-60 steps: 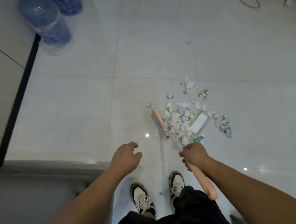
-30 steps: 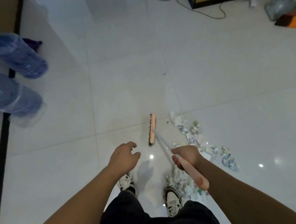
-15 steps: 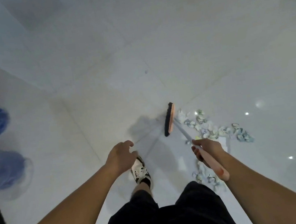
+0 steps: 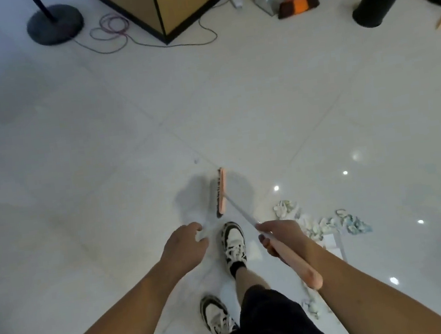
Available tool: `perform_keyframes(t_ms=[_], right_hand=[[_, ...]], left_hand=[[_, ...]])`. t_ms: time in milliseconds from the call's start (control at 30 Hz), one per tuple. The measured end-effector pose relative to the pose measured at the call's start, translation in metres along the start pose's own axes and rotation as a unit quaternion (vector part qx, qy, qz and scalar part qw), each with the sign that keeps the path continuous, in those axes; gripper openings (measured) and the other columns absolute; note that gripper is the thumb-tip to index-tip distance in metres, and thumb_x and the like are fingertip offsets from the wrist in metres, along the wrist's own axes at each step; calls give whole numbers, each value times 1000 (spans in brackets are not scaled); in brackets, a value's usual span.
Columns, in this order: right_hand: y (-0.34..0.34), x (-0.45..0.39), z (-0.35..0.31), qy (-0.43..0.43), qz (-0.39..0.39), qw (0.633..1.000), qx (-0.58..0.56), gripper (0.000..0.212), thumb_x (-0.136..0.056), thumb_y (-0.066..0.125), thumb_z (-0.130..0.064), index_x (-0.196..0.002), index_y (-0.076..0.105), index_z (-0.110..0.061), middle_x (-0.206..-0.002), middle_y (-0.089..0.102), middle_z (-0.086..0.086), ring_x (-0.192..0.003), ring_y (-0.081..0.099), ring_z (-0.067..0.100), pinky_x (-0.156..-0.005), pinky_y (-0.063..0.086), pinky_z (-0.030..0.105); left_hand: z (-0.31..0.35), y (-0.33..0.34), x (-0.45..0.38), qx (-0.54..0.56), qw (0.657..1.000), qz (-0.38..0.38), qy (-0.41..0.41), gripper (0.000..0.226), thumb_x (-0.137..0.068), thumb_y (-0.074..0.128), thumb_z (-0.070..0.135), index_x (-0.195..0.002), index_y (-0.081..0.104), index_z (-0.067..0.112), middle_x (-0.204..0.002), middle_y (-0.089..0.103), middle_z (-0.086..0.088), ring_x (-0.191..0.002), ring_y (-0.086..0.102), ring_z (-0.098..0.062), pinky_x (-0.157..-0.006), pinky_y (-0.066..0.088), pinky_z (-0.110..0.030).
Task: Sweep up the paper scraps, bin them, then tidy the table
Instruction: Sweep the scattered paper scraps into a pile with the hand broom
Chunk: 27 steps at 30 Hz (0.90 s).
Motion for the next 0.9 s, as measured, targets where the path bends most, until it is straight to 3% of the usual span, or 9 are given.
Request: perform_keyframes(t_ms=[167,300,533,800,900], right_hand=[[89,-62,-84,47,-108,993,-14,13,-91,62,-11,-92,60,2,-68,58,10,-47,48,14,-35,41,22],[136,-100,-143,103,-182,970,-123,5,-94,53,-2,-96,49,-2,-80,55,12,-54,47,12,-36,45,18],[94,-121,-199,94,-69,980,-161,7,-93,51,7,-87,52,3,-78,54,19,-52,44,15,-35,42,19],[-4,-95,-174,64,54,965,-248,6,-88,55,5,-91,58,9,-73,58,20,-48,50,18,-37,43,23],[-14,-81,-157,48,86,955,-280,6,-83,53,6,-82,59,6,-65,56,17,-40,48,19,-37,41,23]], left_hand=[[-17,-57,-60,-26,998,17,-59,44,-92,57,42,-132,53,24,-125,58,-2,-109,56,-19,-86,43,-25],[-17,-106,-111,-61,992,24,-108,42,-91,58,41,-130,55,24,-120,59,-1,-106,57,-18,-82,41,-24],[30,-149,-188,-102,991,0,-81,41,-90,59,39,-128,56,23,-120,60,-1,-104,57,-18,-83,40,-25],[134,-117,-240,-153,985,-76,35,42,-92,58,40,-130,55,22,-129,58,-3,-111,56,-20,-86,42,-26],[159,-98,-237,-158,978,-105,86,41,-92,58,40,-129,56,23,-129,58,-2,-113,55,-19,-91,42,-27]])
Point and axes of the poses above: each hand's wrist, its own x-axis away from the middle knuckle, its own y-axis out of the palm, z = x × y, the point moved 6 cm from there along -x, towards the middle knuckle
